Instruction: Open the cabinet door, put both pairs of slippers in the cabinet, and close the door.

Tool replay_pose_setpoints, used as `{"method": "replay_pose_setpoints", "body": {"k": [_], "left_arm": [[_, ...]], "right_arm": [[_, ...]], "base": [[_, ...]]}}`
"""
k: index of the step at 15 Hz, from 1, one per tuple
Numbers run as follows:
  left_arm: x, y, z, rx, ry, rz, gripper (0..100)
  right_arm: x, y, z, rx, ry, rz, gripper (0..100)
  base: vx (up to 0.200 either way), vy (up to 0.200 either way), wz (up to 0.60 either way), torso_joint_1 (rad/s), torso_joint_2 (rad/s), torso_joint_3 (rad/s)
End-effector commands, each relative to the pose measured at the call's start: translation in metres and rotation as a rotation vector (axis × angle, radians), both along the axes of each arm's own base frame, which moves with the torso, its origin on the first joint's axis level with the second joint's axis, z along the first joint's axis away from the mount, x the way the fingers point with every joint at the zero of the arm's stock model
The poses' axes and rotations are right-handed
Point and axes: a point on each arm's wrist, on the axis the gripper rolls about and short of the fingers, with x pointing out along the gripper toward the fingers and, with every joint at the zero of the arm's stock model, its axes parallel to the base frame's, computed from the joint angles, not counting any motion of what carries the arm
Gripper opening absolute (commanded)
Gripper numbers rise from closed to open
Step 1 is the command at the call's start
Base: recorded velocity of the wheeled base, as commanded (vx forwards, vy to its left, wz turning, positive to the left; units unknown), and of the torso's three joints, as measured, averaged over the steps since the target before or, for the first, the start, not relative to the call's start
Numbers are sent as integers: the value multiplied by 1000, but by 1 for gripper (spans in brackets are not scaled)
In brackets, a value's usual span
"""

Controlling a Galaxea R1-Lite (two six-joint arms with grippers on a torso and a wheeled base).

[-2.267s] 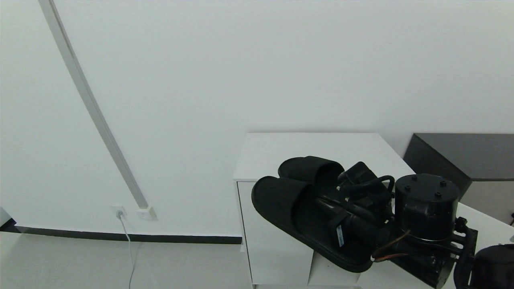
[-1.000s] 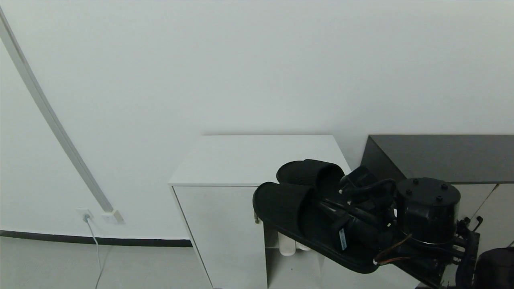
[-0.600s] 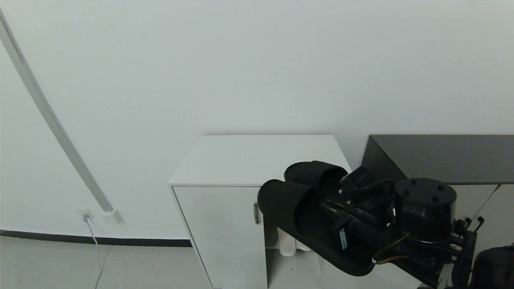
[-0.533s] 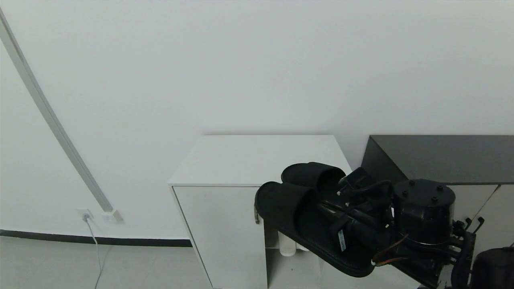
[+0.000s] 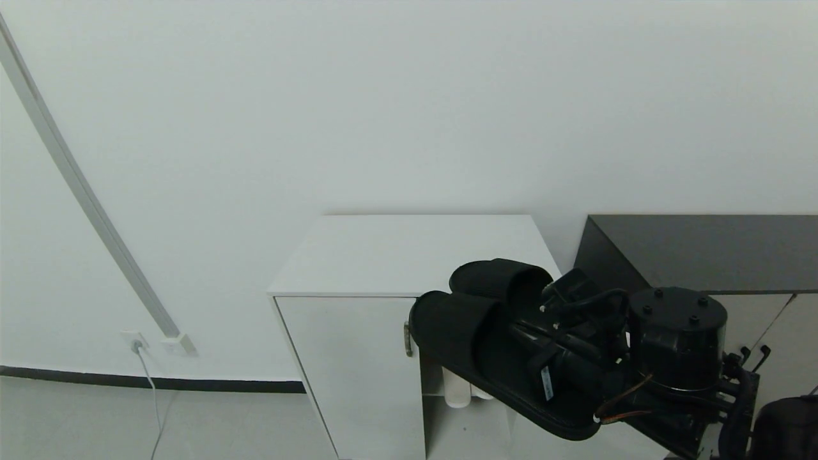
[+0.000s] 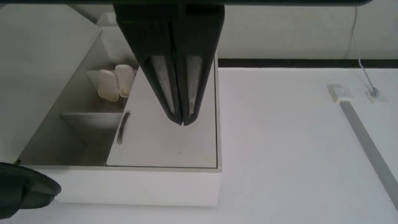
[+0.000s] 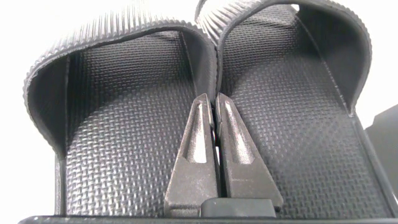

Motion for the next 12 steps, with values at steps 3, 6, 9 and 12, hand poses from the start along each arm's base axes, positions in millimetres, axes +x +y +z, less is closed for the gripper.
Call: {"method": "replay_pose_setpoints", "body": {"k": [3, 6, 9, 12], "left_arm": [[0, 0, 0, 0, 2, 0, 0], [0, 0, 0, 0, 2, 0, 0], [0, 0, 0, 0, 2, 0, 0], [0, 0, 0, 0, 2, 0, 0]], "right_arm": [[-1, 0, -3, -8, 7, 1, 0], [0, 0, -4, -10, 9, 3, 0], [0, 1, -6, -12, 11, 3, 0], [0, 1, -5, -11, 10, 3, 0]], "base": [[0, 0, 0, -124, 269, 154], [0, 0, 0, -157, 364, 201], [0, 0, 0, -163, 382, 217], [0, 0, 0, -211, 492, 284]]}}
